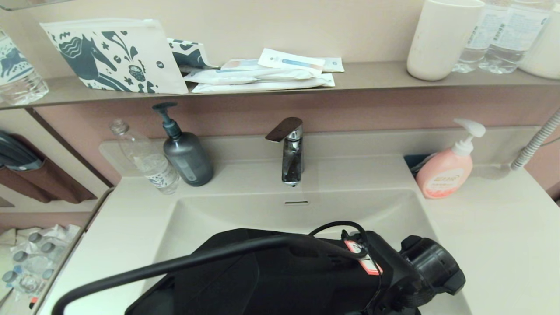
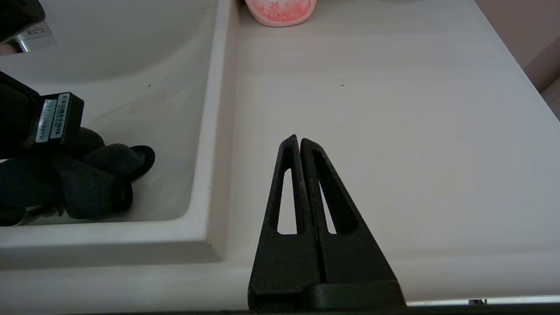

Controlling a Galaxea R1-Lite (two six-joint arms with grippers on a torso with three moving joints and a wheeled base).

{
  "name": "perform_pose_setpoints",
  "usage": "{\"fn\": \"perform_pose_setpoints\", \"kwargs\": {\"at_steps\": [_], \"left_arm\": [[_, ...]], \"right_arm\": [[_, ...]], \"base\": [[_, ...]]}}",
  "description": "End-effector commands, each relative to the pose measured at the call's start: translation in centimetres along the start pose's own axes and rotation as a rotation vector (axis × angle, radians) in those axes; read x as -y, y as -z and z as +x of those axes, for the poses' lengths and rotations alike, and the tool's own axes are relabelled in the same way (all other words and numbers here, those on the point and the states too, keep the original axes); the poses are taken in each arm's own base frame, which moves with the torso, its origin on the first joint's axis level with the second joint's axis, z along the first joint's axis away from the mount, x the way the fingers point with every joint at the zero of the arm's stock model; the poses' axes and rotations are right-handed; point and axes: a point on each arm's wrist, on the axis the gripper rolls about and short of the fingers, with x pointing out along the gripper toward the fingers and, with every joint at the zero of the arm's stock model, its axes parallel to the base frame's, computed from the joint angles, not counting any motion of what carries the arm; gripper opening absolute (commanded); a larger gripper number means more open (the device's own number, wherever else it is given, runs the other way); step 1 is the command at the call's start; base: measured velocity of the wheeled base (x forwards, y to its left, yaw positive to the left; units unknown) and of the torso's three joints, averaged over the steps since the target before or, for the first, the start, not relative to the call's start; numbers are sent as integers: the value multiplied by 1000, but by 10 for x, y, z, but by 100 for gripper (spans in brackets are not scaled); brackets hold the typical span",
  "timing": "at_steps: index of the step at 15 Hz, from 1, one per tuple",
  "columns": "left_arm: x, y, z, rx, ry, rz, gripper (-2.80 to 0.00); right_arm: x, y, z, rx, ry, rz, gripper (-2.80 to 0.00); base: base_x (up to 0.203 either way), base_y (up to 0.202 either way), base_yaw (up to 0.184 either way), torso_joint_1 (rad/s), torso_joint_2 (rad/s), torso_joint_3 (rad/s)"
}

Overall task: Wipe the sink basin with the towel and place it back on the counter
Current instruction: Wipe the sink

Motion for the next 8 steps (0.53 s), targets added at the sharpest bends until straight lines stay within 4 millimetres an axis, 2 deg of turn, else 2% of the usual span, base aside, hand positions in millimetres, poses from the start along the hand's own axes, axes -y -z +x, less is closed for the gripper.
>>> {"fn": "perform_pose_setpoints", "kwargs": {"at_steps": [1,8], "left_arm": [[-1,0,6,-2,-14,-7,-280],[-28,5,13,-41,-105,15,-280]], "right_arm": [[0,0,0,-1,-1,0,-280],[0,0,0,-2,-2,0,-280]], "base": [[0,0,0,0,0,0],[0,0,0,0,0,0]]}}
